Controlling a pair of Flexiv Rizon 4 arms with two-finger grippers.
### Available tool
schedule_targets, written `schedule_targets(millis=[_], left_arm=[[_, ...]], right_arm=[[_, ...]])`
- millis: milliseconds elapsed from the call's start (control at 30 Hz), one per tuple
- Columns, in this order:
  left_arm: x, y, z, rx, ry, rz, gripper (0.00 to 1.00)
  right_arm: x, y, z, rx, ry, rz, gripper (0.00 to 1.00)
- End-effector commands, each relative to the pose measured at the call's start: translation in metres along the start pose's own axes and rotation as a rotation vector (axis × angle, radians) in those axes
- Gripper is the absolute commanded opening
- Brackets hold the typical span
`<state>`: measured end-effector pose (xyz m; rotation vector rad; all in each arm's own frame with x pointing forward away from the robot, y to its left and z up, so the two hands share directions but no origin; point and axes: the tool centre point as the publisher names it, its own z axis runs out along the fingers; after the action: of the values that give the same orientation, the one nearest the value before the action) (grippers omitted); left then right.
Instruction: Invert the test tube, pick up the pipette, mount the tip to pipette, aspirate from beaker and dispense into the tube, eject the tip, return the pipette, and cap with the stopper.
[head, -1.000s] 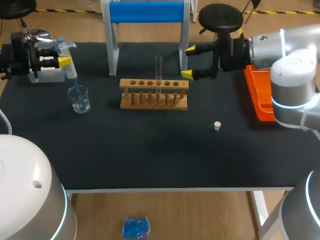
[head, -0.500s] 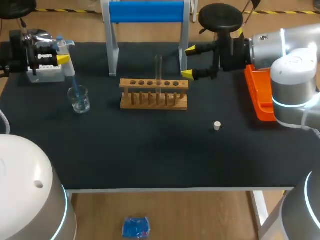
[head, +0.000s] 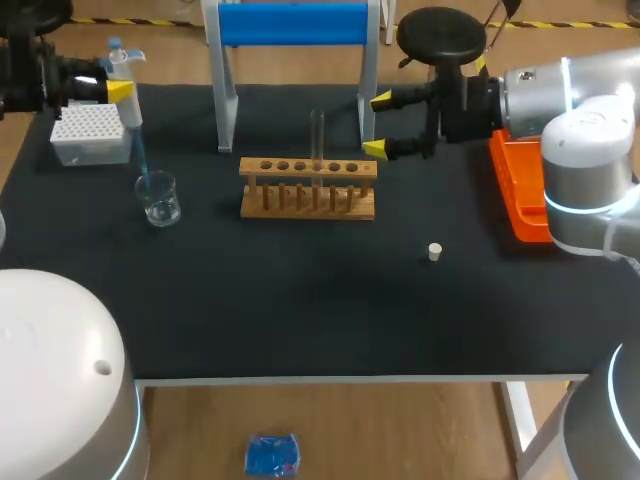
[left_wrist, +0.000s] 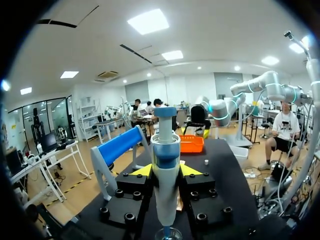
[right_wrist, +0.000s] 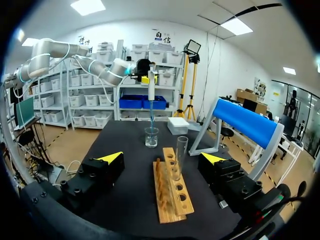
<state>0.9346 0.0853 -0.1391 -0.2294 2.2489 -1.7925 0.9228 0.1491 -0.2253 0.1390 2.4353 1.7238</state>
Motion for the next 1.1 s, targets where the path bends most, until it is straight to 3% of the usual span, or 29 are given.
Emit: schedule_targets(millis=[33, 300, 1100], left_arm=[[0.007, -0.017, 0.0, -0.044, -0.005, 0.004, 0.0], [0.013, -0.037, 0.001, -0.027, -0.016, 0.01, 0.0], [0.013, -0.037, 0.001, -0.027, -0.016, 0.01, 0.0]], right_arm=[[0.0, 0.0, 0.001, 0.0, -0.002, 0.0, 1.0], [0.0, 0.0, 0.001, 0.0, -0.002, 0.0, 1.0], [0.0, 0.0, 0.001, 0.0, -0.002, 0.0, 1.0]])
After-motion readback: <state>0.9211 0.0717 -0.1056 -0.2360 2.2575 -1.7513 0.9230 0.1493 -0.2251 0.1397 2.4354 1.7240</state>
